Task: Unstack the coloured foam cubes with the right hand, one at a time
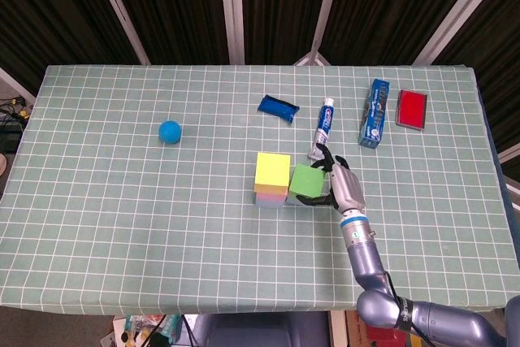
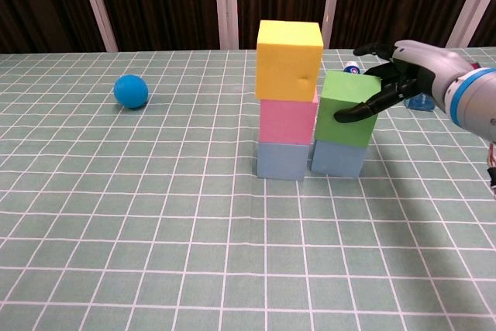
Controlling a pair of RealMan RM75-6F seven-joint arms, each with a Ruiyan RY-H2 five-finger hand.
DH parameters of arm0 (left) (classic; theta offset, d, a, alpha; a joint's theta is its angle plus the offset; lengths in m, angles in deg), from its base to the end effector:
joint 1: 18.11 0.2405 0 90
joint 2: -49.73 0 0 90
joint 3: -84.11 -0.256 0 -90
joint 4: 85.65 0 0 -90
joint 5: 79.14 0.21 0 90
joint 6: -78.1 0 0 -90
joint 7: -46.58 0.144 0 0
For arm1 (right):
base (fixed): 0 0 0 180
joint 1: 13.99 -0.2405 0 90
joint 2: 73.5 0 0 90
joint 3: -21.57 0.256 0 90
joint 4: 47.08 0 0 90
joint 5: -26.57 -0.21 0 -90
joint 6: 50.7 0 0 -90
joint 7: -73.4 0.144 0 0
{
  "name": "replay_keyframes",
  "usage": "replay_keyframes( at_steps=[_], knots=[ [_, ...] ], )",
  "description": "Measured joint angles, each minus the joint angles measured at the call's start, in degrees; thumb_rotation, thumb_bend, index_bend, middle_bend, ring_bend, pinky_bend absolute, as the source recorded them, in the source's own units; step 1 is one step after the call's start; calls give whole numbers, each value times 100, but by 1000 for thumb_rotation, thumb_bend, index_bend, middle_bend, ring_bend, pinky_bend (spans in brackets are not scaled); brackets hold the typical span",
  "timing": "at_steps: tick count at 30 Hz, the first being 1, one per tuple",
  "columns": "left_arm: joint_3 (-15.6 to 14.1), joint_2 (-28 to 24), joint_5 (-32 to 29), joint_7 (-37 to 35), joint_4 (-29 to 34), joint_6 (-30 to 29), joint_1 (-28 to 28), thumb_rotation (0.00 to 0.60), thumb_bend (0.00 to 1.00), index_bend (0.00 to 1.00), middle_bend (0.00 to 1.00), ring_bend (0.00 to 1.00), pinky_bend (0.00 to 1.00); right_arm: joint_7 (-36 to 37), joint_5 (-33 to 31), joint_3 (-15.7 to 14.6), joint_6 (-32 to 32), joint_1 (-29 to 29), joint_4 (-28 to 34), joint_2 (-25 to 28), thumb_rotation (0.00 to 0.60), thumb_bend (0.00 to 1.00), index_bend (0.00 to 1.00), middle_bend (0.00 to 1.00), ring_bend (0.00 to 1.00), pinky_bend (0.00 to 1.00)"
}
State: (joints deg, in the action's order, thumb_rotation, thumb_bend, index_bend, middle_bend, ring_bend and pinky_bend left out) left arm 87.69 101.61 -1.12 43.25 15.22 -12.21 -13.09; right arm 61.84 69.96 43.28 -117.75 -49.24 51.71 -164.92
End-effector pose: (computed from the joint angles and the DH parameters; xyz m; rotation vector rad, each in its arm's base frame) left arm -0.3303 0.1253 0.2335 -1.1205 -0.9478 -0.7685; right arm -0.1409 -0.3290 0.0085 1.2195 -1.5668 1.1904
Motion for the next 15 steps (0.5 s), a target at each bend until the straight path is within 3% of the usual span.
replay_keyframes(
  at_steps=[7, 15],
  knots=[
    [-9, 24, 12, 69, 23, -40, 14, 600, 255, 117, 0, 0, 0, 83, 256, 2, -188, 153, -169, 261, 600, 77, 102, 408, 579, 89],
    [-35, 58, 57, 164, 48, -79, 32, 600, 255, 119, 0, 0, 0, 462, 252, 210, -271, 487, -525, 900, 600, 77, 102, 409, 579, 89]
  ],
)
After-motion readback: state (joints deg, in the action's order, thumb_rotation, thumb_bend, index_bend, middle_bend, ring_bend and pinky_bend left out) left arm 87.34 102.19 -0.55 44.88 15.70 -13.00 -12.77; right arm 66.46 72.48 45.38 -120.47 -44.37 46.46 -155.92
